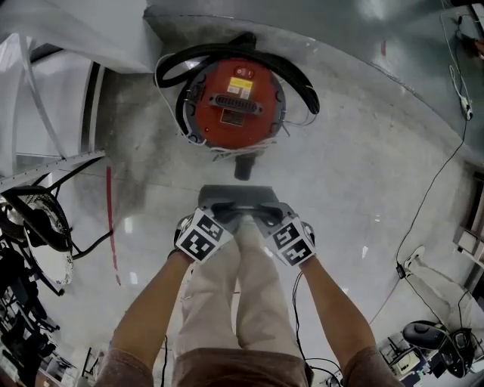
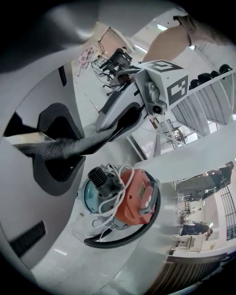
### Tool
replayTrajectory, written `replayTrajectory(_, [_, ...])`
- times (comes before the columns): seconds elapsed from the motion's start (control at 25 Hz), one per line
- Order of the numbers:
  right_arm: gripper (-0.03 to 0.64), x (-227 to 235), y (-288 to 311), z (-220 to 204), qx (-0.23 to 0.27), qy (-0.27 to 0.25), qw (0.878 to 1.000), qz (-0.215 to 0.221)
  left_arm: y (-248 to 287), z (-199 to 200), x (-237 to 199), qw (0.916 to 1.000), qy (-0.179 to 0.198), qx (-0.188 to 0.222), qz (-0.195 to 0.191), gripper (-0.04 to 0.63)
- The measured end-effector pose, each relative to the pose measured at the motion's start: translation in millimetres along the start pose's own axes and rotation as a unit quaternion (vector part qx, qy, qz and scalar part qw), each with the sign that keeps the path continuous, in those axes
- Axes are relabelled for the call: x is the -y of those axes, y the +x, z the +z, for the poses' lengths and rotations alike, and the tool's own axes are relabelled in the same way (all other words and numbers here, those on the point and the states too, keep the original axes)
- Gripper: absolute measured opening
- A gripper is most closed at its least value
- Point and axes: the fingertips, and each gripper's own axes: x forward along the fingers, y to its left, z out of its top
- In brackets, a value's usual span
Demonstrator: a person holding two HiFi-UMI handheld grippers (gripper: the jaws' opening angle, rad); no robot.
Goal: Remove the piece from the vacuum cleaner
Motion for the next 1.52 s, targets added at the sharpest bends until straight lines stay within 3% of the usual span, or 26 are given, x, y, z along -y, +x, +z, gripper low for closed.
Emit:
replayTrajectory(0.2, [0.058,-25.4,-61.9,33.6,0.023,0.016,1.0,-0.009,-57.4,32.8,38.1,0.9999,-0.008,0.014,0.0,0.1])
replayTrajectory(0.48, [0.06,-44.3,-135.3,92.9,0.061,0.002,0.998,-0.032,-130.4,81.3,68.6,0.9984,0.004,0.047,0.032,0.098])
replayTrajectory(0.68, [0.06,-43.8,-191.4,139.8,0.099,-0.012,0.994,-0.043,-179.5,136.5,85.2,0.995,0.041,0.079,0.047,0.1])
replayTrajectory(0.84, [0.069,-47.9,-238.6,176.5,0.14,-0.002,0.989,-0.052,-220.9,174.7,103.8,0.9911,0.048,0.117,0.042,0.1])
replayTrajectory(1.04, [0.074,-59.1,-300.2,221.4,0.186,-0.031,0.98,-0.067,-273.2,219.8,130.7,0.9839,0.089,0.149,0.046,0.098])
replayTrajectory(1.4, [0.078,-82.4,-376.7,282.7,0.245,-0.068,0.966,-0.052,-348.1,274.1,161.4,0.9716,0.171,0.154,0.054,0.098])
replayTrajectory(1.52, [0.086,-98.3,-395.3,299.5,0.278,-0.067,0.957,-0.041,-372.5,277.6,170.9,0.9699,0.179,0.16,0.041,0.092])
